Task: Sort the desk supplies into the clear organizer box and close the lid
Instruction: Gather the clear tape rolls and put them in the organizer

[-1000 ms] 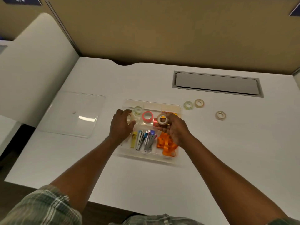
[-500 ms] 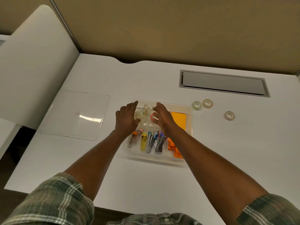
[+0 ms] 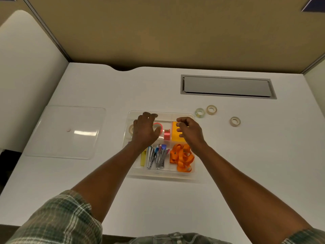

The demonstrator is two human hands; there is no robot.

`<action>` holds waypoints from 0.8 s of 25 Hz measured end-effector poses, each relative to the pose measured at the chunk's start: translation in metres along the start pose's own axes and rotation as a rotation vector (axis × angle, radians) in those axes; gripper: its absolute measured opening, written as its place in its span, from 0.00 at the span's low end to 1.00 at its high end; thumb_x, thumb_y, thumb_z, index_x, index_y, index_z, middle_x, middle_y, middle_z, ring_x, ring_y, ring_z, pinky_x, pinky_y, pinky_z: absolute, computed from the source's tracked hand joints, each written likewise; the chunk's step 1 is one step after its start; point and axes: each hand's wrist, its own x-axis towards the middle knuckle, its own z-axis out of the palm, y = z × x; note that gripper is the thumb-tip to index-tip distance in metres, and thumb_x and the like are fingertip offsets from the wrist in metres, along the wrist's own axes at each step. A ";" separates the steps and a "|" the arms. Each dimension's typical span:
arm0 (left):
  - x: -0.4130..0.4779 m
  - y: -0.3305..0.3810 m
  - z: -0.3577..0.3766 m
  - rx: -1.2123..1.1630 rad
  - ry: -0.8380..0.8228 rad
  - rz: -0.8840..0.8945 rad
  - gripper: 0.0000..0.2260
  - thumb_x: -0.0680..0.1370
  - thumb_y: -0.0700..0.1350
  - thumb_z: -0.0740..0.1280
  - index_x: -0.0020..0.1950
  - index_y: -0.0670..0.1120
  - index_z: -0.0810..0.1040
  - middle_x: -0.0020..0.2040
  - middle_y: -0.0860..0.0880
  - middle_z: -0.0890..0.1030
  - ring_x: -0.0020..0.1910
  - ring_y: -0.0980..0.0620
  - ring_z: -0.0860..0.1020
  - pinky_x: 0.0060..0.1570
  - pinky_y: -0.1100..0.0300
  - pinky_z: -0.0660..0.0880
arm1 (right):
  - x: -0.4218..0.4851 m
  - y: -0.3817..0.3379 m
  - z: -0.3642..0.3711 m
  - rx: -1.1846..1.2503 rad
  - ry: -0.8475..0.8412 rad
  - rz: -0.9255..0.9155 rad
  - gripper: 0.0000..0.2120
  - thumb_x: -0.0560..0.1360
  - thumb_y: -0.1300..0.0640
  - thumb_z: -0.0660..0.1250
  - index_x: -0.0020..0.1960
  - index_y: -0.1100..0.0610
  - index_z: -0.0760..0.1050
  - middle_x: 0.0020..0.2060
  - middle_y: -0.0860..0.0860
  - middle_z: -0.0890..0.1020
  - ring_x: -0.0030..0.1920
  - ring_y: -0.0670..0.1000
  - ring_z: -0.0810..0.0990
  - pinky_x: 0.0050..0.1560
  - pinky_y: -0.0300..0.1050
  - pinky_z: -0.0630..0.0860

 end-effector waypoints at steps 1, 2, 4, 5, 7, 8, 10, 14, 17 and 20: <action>0.005 0.013 0.004 0.002 -0.006 0.025 0.23 0.76 0.53 0.69 0.69 0.47 0.73 0.66 0.44 0.75 0.64 0.44 0.73 0.61 0.49 0.68 | 0.003 0.004 -0.015 -0.022 0.037 -0.004 0.08 0.79 0.54 0.63 0.54 0.47 0.79 0.48 0.45 0.84 0.47 0.47 0.84 0.49 0.50 0.83; 0.010 0.027 0.009 0.005 -0.017 0.053 0.23 0.76 0.53 0.69 0.69 0.47 0.74 0.65 0.44 0.75 0.64 0.44 0.73 0.61 0.49 0.68 | 0.007 0.008 -0.031 -0.045 0.074 -0.005 0.08 0.78 0.54 0.63 0.54 0.48 0.80 0.48 0.45 0.84 0.48 0.47 0.84 0.52 0.51 0.83; 0.020 0.056 0.022 0.019 -0.043 0.112 0.23 0.76 0.53 0.69 0.68 0.47 0.74 0.65 0.45 0.75 0.63 0.44 0.73 0.60 0.50 0.68 | 0.015 0.021 -0.066 -0.126 0.141 -0.008 0.09 0.78 0.54 0.64 0.56 0.51 0.80 0.51 0.47 0.84 0.51 0.48 0.82 0.55 0.51 0.80; 0.025 0.070 0.028 0.029 -0.056 0.140 0.22 0.76 0.53 0.69 0.68 0.47 0.74 0.64 0.45 0.75 0.63 0.44 0.73 0.60 0.50 0.67 | 0.019 0.027 -0.081 -0.187 0.167 -0.015 0.10 0.78 0.54 0.64 0.57 0.52 0.80 0.53 0.47 0.84 0.51 0.48 0.81 0.55 0.48 0.79; 0.034 0.097 0.043 0.062 -0.078 0.205 0.22 0.76 0.53 0.68 0.67 0.46 0.74 0.63 0.45 0.75 0.62 0.43 0.73 0.59 0.50 0.67 | 0.025 0.041 -0.112 -0.347 0.208 -0.042 0.11 0.78 0.55 0.65 0.59 0.54 0.79 0.56 0.50 0.83 0.52 0.49 0.80 0.54 0.44 0.74; 0.039 0.111 0.052 0.092 -0.094 0.240 0.22 0.75 0.53 0.68 0.67 0.46 0.75 0.63 0.45 0.75 0.62 0.43 0.73 0.59 0.50 0.66 | 0.029 0.050 -0.128 -0.439 0.217 -0.065 0.13 0.78 0.55 0.66 0.61 0.55 0.78 0.58 0.52 0.82 0.54 0.52 0.80 0.55 0.46 0.74; 0.050 0.137 0.069 0.200 -0.155 0.309 0.22 0.76 0.55 0.67 0.66 0.46 0.75 0.65 0.45 0.74 0.64 0.43 0.71 0.61 0.49 0.65 | 0.035 0.065 -0.155 -0.641 0.196 -0.096 0.18 0.77 0.54 0.67 0.66 0.56 0.75 0.65 0.55 0.77 0.61 0.59 0.77 0.59 0.51 0.74; 0.070 0.174 0.103 0.524 -0.325 0.414 0.25 0.77 0.59 0.62 0.68 0.45 0.72 0.71 0.41 0.70 0.72 0.39 0.64 0.71 0.41 0.56 | 0.049 0.081 -0.190 -0.929 0.029 -0.038 0.31 0.76 0.51 0.66 0.76 0.55 0.62 0.78 0.54 0.60 0.72 0.62 0.64 0.63 0.60 0.73; 0.086 0.193 0.120 0.652 -0.434 0.328 0.29 0.77 0.62 0.61 0.71 0.46 0.70 0.76 0.37 0.62 0.77 0.34 0.54 0.75 0.35 0.46 | 0.060 0.089 -0.203 -1.027 -0.130 0.012 0.32 0.77 0.50 0.65 0.78 0.54 0.59 0.80 0.52 0.54 0.74 0.62 0.63 0.64 0.60 0.72; 0.097 0.200 0.127 0.689 -0.506 0.244 0.30 0.78 0.62 0.59 0.74 0.45 0.67 0.79 0.35 0.56 0.78 0.33 0.49 0.75 0.35 0.42 | 0.063 0.096 -0.206 -1.083 -0.187 0.030 0.28 0.77 0.51 0.64 0.75 0.54 0.62 0.80 0.52 0.53 0.74 0.62 0.62 0.63 0.60 0.72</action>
